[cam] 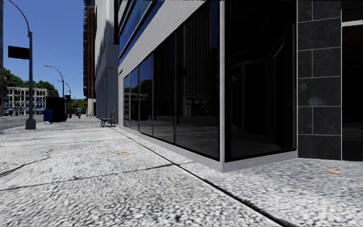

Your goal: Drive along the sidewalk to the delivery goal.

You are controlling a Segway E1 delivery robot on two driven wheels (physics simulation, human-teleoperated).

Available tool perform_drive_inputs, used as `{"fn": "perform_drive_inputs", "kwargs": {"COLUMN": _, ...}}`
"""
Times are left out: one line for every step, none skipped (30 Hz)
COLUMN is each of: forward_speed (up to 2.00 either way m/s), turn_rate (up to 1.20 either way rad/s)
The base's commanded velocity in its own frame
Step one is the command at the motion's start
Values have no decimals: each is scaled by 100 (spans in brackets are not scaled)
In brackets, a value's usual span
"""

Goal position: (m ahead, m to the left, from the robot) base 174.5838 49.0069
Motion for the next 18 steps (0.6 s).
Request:
{"fn": "perform_drive_inputs", "kwargs": {"forward_speed": 200, "turn_rate": 81}}
{"fn": "perform_drive_inputs", "kwargs": {"forward_speed": 200, "turn_rate": 81}}
{"fn": "perform_drive_inputs", "kwargs": {"forward_speed": 200, "turn_rate": 81}}
{"fn": "perform_drive_inputs", "kwargs": {"forward_speed": 200, "turn_rate": 81}}
{"fn": "perform_drive_inputs", "kwargs": {"forward_speed": 200, "turn_rate": 81}}
{"fn": "perform_drive_inputs", "kwargs": {"forward_speed": 200, "turn_rate": 81}}
{"fn": "perform_drive_inputs", "kwargs": {"forward_speed": 200, "turn_rate": 81}}
{"fn": "perform_drive_inputs", "kwargs": {"forward_speed": 200, "turn_rate": 81}}
{"fn": "perform_drive_inputs", "kwargs": {"forward_speed": 200, "turn_rate": 81}}
{"fn": "perform_drive_inputs", "kwargs": {"forward_speed": 200, "turn_rate": 81}}
{"fn": "perform_drive_inputs", "kwargs": {"forward_speed": 200, "turn_rate": 81}}
{"fn": "perform_drive_inputs", "kwargs": {"forward_speed": 200, "turn_rate": 78}}
{"fn": "perform_drive_inputs", "kwargs": {"forward_speed": 200, "turn_rate": 77}}
{"fn": "perform_drive_inputs", "kwargs": {"forward_speed": 200, "turn_rate": 76}}
{"fn": "perform_drive_inputs", "kwargs": {"forward_speed": 200, "turn_rate": 76}}
{"fn": "perform_drive_inputs", "kwargs": {"forward_speed": 200, "turn_rate": 76}}
{"fn": "perform_drive_inputs", "kwargs": {"forward_speed": 200, "turn_rate": 0}}
{"fn": "perform_drive_inputs", "kwargs": {"forward_speed": 200, "turn_rate": 0}}
